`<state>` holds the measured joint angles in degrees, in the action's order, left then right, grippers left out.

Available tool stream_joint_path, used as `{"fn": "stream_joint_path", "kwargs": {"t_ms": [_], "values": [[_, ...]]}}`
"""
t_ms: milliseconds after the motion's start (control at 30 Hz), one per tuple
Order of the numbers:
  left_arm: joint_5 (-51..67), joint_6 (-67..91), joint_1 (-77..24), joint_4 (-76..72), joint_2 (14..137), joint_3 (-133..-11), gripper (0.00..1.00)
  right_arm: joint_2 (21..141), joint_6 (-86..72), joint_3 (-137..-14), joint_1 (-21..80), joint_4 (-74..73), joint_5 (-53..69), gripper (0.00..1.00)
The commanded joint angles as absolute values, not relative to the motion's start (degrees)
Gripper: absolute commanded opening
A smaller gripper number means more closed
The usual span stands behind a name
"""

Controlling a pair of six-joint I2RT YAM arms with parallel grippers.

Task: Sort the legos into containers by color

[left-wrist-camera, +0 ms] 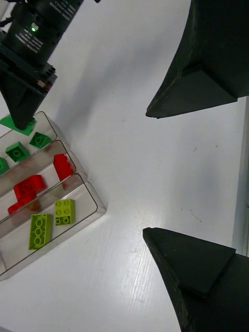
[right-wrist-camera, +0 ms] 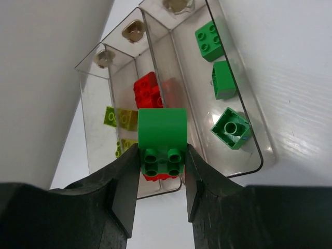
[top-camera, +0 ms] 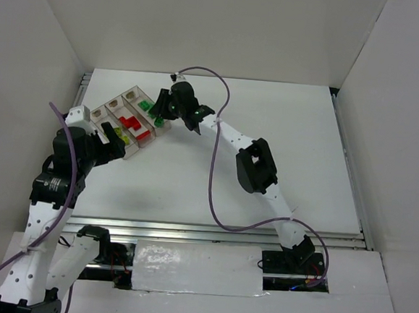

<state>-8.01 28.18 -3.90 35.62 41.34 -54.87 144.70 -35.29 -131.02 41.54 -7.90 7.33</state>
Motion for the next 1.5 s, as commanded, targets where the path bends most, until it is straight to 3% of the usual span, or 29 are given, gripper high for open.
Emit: {"fn": "stream_joint_path", "kwargs": {"t_ms": [0, 33, 100, 133, 167, 400, 567, 767, 1000, 1200, 1467], "values": [[-8.4, 25.9, -4.1, 32.9, 39.6, -53.9, 1.0, 145.5, -36.0, -136.0, 41.5, -7.4, 5.1, 0.29], [-8.0, 25.8, -4.0, 32.6, 39.9, -52.8, 0.99, 146.5, -35.9, -136.9, 41.5, -7.7, 5.9, 0.58], [-6.2, 25.6, -3.3, 32.4, 40.3, -52.2, 1.0, 147.7, -35.7, -140.4, 41.5, -9.3, 6.2, 0.78], [-6.3, 25.4, -3.0, 32.9, 40.6, -52.4, 1.0, 147.8, -35.5, -140.4, 41.6, -9.9, 6.9, 0.97], [-7.5, 25.5, -2.8, 32.9, 40.6, -52.4, 0.99, 146.7, -35.3, -138.5, 41.6, -9.6, 7.1, 1.0], [-7.1, 25.9, -1.4, 32.5, 40.3, -51.9, 0.99, 132.6, -31.1, -126.9, 41.9, -12.0, 3.2, 1.0], [-8.8, 26.5, -1.7, 33.6, 41.9, -51.9, 1.0, 100.1, -23.8, -91.6, 44.7, -7.7, -10.8, 1.0], [-15.4, 25.6, -2.7, 36.9, 44.0, -55.4, 0.99, 65.2, -23.4, -71.1, 49.9, -22.9, -28.6, 1.0], [-19.3, 23.7, -3.4, 39.2, 40.2, -59.6, 0.99, 38.1, -27.7, -69.6, 50.6, -47.6, -37.3, 1.0], [-13.9, 23.3, -4.2, 41.1, 35.3, -58.8, 1.0, 28.7, -29.4, -73.5, 50.5, -59.0, -40.4, 1.0], [-12.4, 23.9, -4.2, 38.1, 26.0, -52.6, 0.99, 22.2, -31.3, -70.7, 50.5, -61.0, -43.1, 1.0]]}}
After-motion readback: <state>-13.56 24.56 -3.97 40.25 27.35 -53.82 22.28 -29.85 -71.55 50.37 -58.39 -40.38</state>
